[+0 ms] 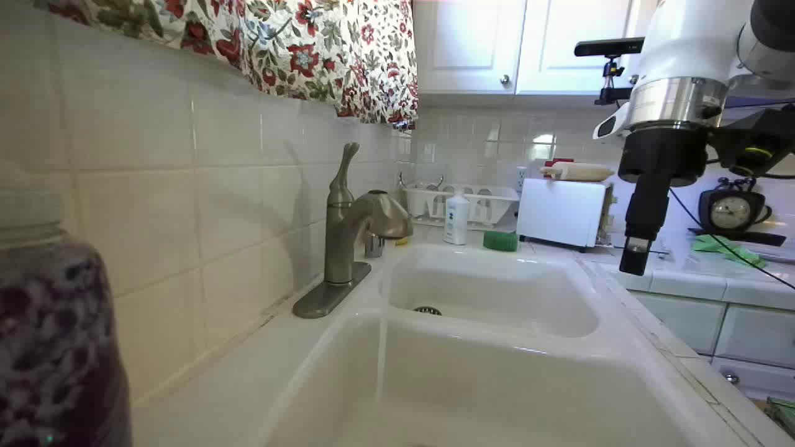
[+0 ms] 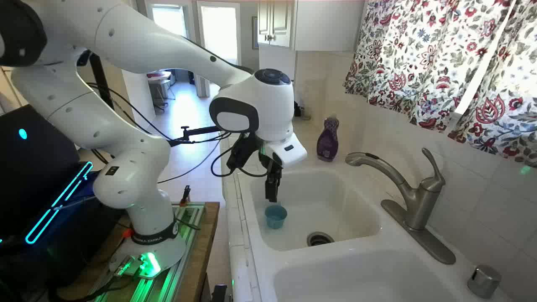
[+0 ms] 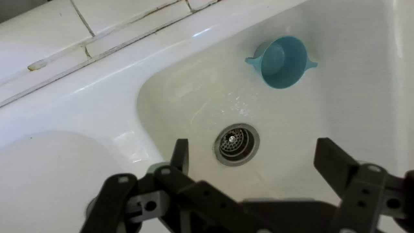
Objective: Open the tap
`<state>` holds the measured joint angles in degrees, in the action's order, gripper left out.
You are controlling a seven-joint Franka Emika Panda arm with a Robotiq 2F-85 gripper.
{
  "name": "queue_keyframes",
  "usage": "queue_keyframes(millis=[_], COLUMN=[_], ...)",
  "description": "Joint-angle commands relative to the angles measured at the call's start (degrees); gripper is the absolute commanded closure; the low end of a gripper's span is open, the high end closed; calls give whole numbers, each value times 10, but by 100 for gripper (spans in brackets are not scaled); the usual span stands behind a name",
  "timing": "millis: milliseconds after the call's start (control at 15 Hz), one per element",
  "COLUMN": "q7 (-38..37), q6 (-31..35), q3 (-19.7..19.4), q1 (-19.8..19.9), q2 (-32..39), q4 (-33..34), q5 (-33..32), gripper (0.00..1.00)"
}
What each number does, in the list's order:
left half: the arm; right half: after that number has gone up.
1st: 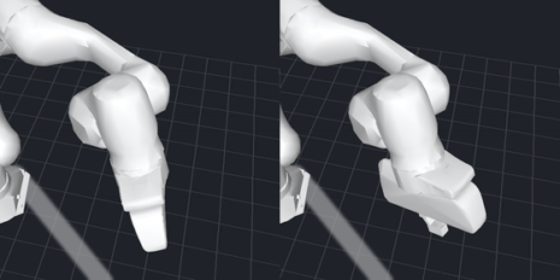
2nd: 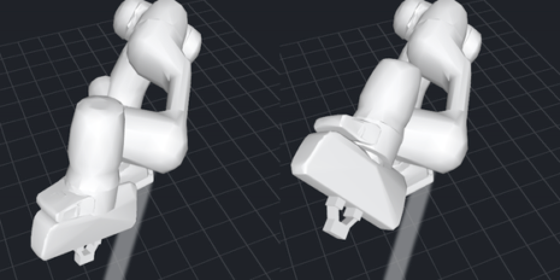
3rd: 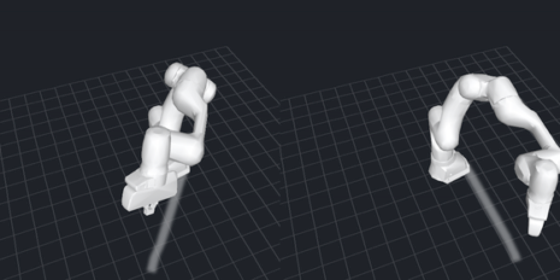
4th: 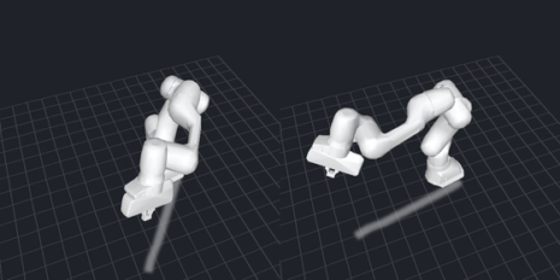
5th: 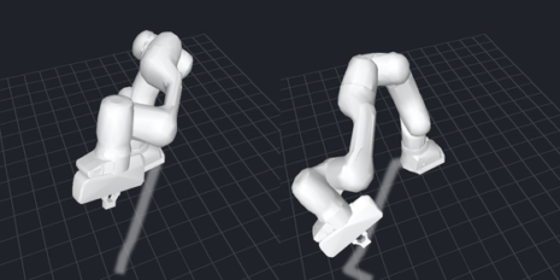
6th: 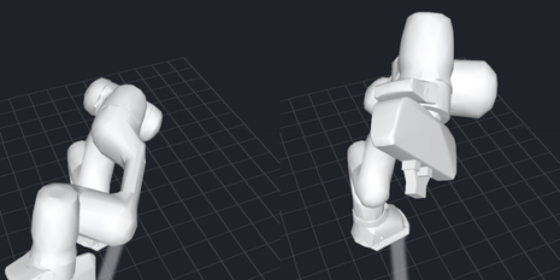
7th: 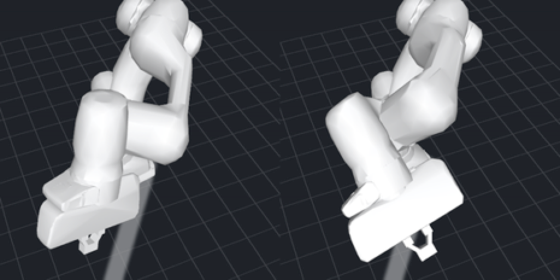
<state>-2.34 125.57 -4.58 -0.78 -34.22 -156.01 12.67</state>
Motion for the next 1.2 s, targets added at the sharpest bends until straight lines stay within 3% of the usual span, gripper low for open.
queue_keyframes(millis=[0,400,733,1133], q7=[3,6,27,28], q6=[-2,0,-10,6], q3=[6,6,26,57], q1=[6,6,10,17], q2=[0,11,83,197], q4=[1,10,124,309], q5=[3,0,-69,-197], gripper=[0,0,0,0])
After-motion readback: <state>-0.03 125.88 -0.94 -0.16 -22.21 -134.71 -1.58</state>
